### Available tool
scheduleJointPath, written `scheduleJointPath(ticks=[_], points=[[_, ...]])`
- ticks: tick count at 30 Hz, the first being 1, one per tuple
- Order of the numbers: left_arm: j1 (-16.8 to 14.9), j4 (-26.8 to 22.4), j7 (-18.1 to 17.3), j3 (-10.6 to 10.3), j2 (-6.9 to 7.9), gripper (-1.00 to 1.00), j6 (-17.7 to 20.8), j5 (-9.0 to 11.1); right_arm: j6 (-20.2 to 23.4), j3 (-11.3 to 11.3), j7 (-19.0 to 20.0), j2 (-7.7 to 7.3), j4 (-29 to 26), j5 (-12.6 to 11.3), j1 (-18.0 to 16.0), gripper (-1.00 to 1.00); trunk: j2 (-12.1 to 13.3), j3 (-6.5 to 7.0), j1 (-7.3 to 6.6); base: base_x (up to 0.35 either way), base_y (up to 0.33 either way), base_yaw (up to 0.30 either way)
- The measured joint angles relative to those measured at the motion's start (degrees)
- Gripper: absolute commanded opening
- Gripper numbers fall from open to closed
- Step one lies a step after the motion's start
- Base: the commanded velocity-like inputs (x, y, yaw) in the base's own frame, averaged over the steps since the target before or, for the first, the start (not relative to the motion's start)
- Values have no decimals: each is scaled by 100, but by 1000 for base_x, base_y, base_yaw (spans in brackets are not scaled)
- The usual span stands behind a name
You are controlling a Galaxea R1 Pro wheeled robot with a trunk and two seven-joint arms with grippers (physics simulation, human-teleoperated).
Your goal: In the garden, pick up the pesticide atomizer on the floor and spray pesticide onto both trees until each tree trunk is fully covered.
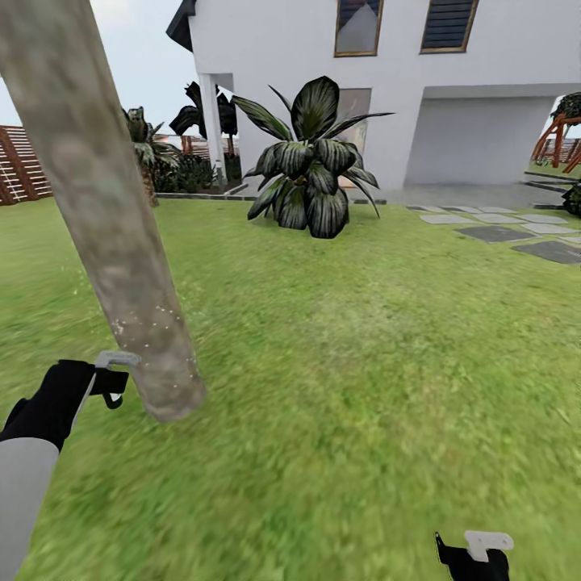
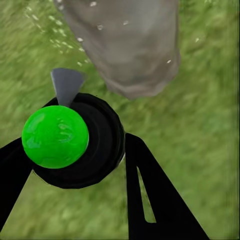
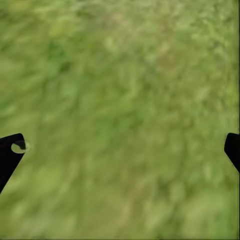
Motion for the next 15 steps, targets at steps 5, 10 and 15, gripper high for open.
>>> scheduleJointPath(ticks=[5,10,15], points=[[1,0,0,-5,-2,-100,0,10,0,0,0,0,0,0,0,100,0,0,0,86,-275,0],[0,0,0,16,1,-100,0,6,0,0,0,0,0,0,0,100,0,0,0,53,-275,0],[-1,0,0,26,6,-100,0,-4,0,0,0,0,0,0,0,100,0,0,1,2,-275,44]])
